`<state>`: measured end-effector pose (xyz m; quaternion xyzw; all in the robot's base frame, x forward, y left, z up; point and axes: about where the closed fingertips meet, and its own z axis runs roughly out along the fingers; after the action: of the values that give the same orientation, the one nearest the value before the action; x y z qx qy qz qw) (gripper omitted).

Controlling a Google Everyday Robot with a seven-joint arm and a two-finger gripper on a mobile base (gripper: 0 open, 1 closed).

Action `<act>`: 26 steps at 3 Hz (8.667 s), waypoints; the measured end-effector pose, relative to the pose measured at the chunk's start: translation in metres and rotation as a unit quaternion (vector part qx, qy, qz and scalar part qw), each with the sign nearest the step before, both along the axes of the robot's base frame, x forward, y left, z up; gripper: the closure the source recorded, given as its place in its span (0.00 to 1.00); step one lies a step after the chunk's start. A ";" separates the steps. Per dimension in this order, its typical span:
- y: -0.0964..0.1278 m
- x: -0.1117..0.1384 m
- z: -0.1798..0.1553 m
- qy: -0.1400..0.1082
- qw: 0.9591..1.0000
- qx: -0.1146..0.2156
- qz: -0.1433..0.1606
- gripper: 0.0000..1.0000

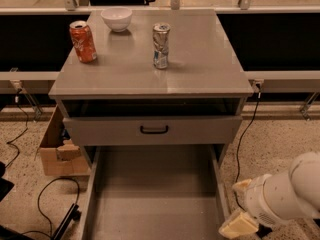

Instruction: Close middle drawer

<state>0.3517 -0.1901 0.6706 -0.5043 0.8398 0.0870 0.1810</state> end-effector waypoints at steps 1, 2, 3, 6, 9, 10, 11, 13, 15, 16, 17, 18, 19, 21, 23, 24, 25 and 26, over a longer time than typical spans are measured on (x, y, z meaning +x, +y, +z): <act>0.006 -0.027 -0.062 0.036 0.999 0.026 0.001 0.51; 0.011 -0.048 -0.129 0.060 0.996 0.058 -0.008 0.74; 0.006 -0.065 -0.189 0.081 0.993 0.081 -0.020 0.97; 0.007 -0.095 -0.262 0.127 0.984 0.117 -0.037 1.00; 0.036 -0.079 -0.338 0.175 0.968 0.179 -0.016 1.00; 0.039 -0.063 -0.350 0.182 0.965 0.188 -0.007 1.00; 0.043 -0.033 -0.360 0.181 0.964 0.195 0.004 1.00; 0.057 0.062 -0.376 0.162 0.959 0.232 0.023 1.00; 0.052 0.126 -0.364 0.128 0.964 0.230 0.029 1.00; 0.046 0.149 -0.347 0.109 0.970 0.216 0.030 1.00; 0.041 0.173 -0.328 0.082 0.974 0.211 0.028 1.00; 0.039 0.193 -0.321 0.059 0.975 0.213 0.023 1.00; 0.032 0.204 -0.315 0.028 0.975 0.220 0.007 1.00; 0.008 0.213 -0.291 -0.020 0.975 0.222 -0.011 0.89; 0.013 0.212 -0.293 -0.017 0.974 0.224 -0.009 0.49; 0.015 0.211 -0.294 -0.015 0.974 0.225 -0.008 0.25; 0.018 0.211 -0.296 -0.013 0.974 0.226 -0.006 0.00; 0.018 0.211 -0.296 -0.013 0.974 0.226 -0.006 0.00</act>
Offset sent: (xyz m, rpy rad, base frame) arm -0.0711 0.0158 -0.2219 0.2148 0.1836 -0.0504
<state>0.5623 -0.1717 0.3748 -0.4464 0.7988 0.2670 0.3021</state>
